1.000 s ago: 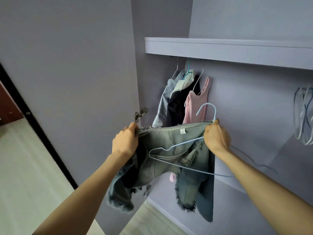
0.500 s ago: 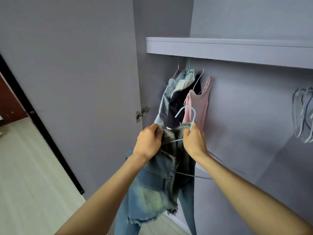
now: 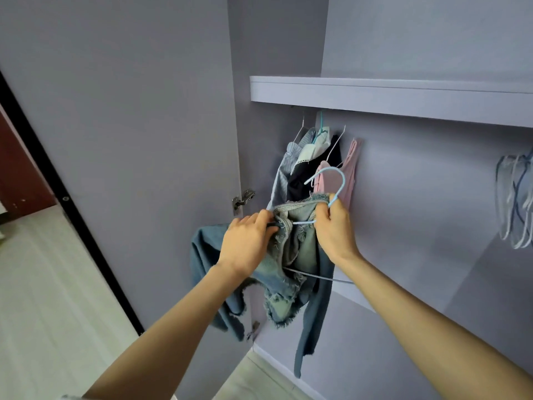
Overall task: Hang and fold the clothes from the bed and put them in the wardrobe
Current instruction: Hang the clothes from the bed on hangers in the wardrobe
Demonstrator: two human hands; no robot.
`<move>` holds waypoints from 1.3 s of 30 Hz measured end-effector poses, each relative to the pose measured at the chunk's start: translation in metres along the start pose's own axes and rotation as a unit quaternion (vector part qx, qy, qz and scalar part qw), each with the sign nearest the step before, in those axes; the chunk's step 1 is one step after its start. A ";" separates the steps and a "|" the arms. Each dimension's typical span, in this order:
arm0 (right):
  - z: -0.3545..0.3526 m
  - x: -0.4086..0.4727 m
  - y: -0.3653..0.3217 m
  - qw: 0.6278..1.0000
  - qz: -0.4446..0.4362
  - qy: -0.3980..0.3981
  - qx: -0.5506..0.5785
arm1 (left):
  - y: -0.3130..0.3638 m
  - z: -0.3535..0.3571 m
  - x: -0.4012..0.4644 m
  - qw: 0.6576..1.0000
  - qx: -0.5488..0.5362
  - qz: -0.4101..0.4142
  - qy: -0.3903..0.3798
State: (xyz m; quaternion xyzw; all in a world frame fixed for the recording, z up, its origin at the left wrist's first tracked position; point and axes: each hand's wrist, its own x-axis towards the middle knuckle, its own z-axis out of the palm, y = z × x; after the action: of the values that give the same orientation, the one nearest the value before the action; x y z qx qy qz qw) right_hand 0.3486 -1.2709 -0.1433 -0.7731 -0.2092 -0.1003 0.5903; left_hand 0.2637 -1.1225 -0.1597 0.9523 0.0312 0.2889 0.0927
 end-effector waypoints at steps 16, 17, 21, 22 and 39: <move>-0.073 0.027 0.064 0.893 0.085 -0.193 -0.397 | -0.031 -0.020 -0.001 0.996 0.041 0.076 -0.008; -0.074 0.026 0.070 0.884 0.087 -0.186 -0.421 | -0.032 -0.021 -0.001 0.993 0.070 0.090 -0.010; -0.086 0.020 0.095 0.868 0.102 -0.164 -0.457 | -0.039 -0.029 -0.004 0.991 0.113 0.070 -0.001; -0.087 0.019 0.100 0.863 0.105 -0.167 -0.466 | -0.041 -0.030 -0.005 0.992 0.114 0.058 0.013; -0.057 0.003 0.035 0.973 -0.066 0.025 -0.219 | -0.034 -0.004 -0.005 0.990 0.083 -0.086 0.076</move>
State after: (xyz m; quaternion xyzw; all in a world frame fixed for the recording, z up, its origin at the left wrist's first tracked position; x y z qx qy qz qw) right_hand 0.3719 -1.3326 -0.1565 -0.8653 -0.2175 -0.2018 0.4041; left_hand 0.2572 -1.0890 -0.1659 0.9257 0.1436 0.3483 0.0345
